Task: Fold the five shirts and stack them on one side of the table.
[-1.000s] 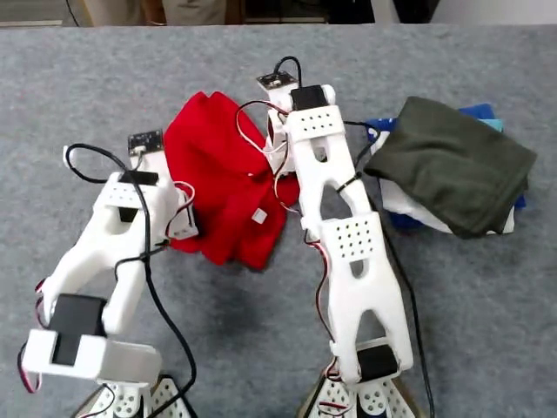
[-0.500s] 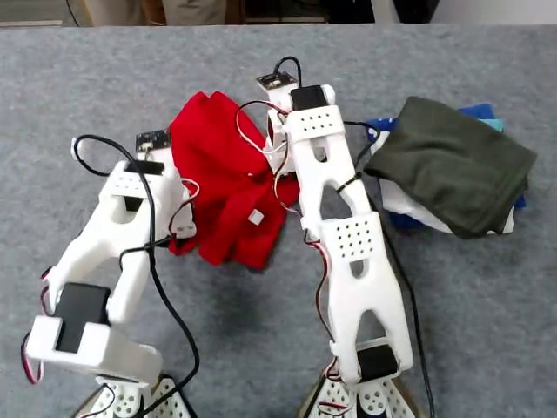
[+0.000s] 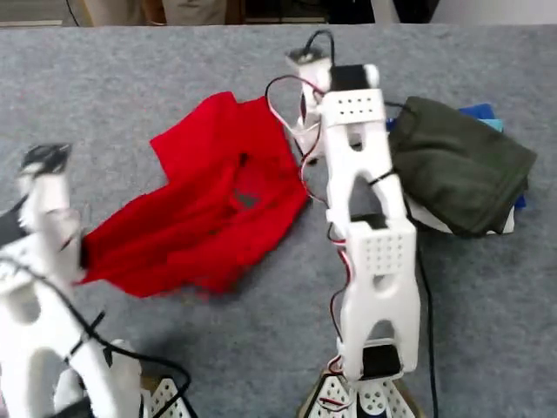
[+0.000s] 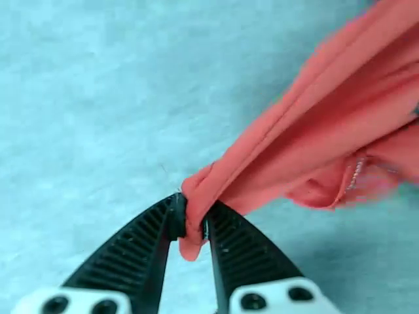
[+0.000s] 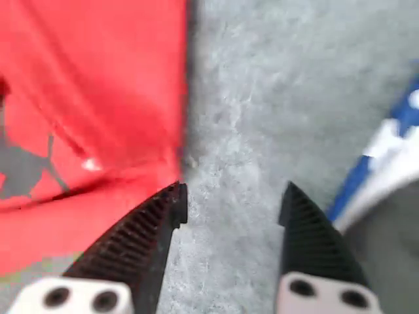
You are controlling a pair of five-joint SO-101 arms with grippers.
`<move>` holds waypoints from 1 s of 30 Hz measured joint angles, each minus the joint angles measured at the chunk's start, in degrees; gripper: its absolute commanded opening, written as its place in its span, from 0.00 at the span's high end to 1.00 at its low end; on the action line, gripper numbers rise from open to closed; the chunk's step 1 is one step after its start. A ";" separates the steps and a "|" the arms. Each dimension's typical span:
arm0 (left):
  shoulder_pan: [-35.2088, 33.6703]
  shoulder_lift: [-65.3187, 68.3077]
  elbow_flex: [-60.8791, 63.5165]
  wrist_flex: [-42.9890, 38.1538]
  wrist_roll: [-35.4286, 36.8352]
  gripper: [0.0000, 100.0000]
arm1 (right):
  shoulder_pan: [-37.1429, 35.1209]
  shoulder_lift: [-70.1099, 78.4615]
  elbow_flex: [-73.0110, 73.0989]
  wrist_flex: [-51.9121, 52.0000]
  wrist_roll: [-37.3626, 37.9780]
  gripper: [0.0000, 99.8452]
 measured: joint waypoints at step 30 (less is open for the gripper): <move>-28.22 -4.22 8.44 -6.24 -23.21 0.98 | -17.58 26.29 -18.29 -14.07 -6.68 1.00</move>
